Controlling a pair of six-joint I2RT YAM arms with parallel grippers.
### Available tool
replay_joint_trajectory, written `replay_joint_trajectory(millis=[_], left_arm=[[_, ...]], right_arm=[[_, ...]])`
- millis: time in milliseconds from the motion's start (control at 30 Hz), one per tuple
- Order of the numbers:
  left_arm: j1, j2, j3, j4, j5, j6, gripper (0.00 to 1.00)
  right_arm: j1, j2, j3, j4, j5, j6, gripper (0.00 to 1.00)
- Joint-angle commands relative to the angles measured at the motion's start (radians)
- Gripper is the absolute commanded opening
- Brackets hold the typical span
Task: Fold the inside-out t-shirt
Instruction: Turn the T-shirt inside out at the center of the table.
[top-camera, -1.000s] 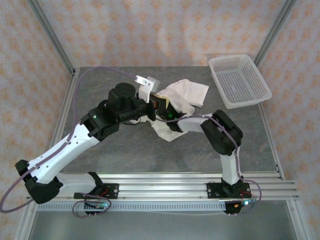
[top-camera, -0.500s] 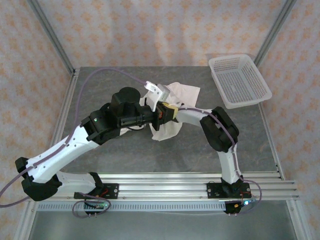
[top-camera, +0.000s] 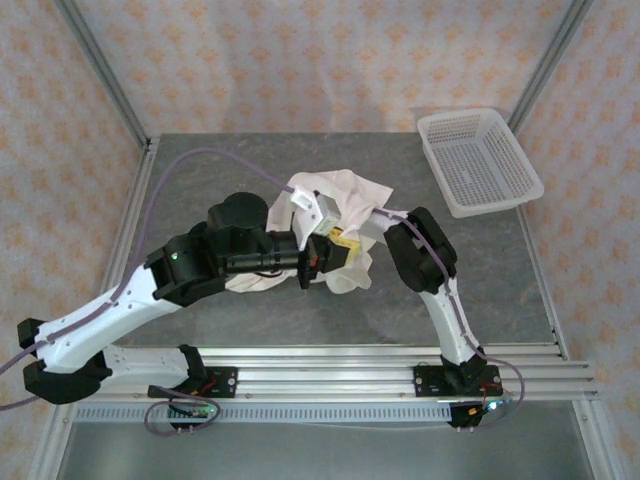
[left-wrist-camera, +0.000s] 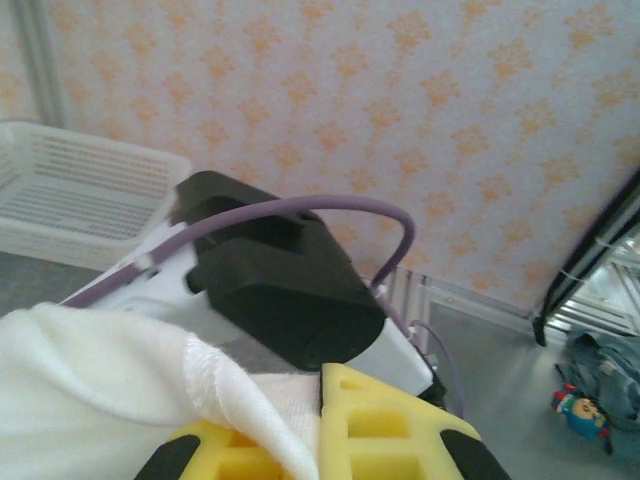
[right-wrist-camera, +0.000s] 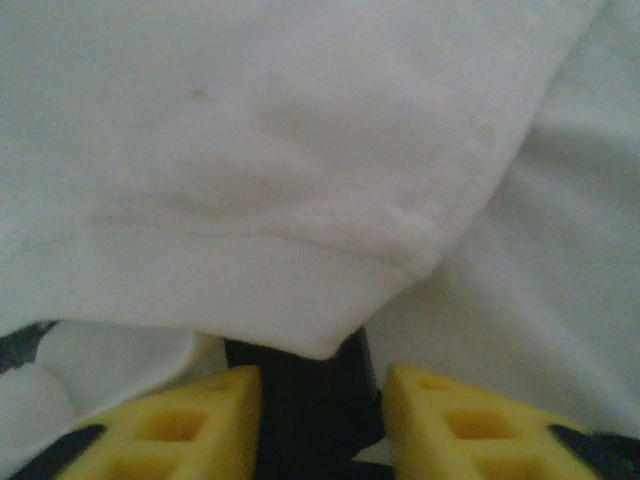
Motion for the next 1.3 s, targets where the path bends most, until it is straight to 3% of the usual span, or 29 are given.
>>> replay_joint_trajectory(millis=[0, 100, 367, 533, 667, 700, 800, 900, 967, 1133, 1200, 1267], left_arm=[[-0.006, -0.032, -0.019, -0.017, -0.088, 0.051, 0.00], [-0.006, -0.028, -0.035, 0.003, -0.056, 0.057, 0.00], [-0.026, 0.110, 0.114, 0.043, 0.120, 0.069, 0.00], [-0.070, 0.180, 0.227, -0.018, 0.125, 0.118, 0.00], [-0.080, 0.146, 0.174, 0.000, 0.113, 0.113, 0.00], [-0.083, 0.129, 0.150, 0.012, 0.107, 0.108, 0.00], [-0.086, 0.078, 0.096, 0.028, 0.080, 0.092, 0.00], [-0.087, 0.025, 0.046, 0.024, 0.019, 0.078, 0.00], [-0.086, -0.017, 0.006, 0.011, -0.076, 0.066, 0.00], [-0.041, -0.069, -0.036, -0.097, -0.550, 0.011, 0.00], [0.077, -0.058, -0.028, -0.165, -0.639, -0.070, 0.00], [0.240, -0.039, -0.047, -0.219, -0.636, -0.149, 0.00]], right_arm=[[0.023, -0.084, -0.064, -0.155, -0.085, -0.106, 0.54], [0.054, -0.085, -0.107, -0.163, -0.104, -0.128, 0.88], [0.092, 0.038, 0.071, -0.185, -0.056, -0.036, 0.90], [0.091, 0.146, 0.193, -0.249, 0.021, -0.007, 0.91], [0.110, 0.172, 0.133, -0.257, 0.043, -0.034, 0.89], [0.127, 0.165, 0.111, -0.262, 0.087, -0.061, 0.86], [0.160, 0.143, 0.092, -0.318, 0.159, -0.104, 0.65], [0.156, 0.083, 0.001, -0.249, 0.137, -0.078, 0.22], [0.151, 0.023, -0.084, -0.166, 0.094, -0.038, 0.00], [0.151, -0.194, -0.303, 0.035, 0.001, 0.064, 0.00], [0.156, -0.302, -0.405, 0.120, -0.044, 0.086, 0.00], [0.167, -0.412, -0.485, 0.176, -0.077, 0.083, 0.00]])
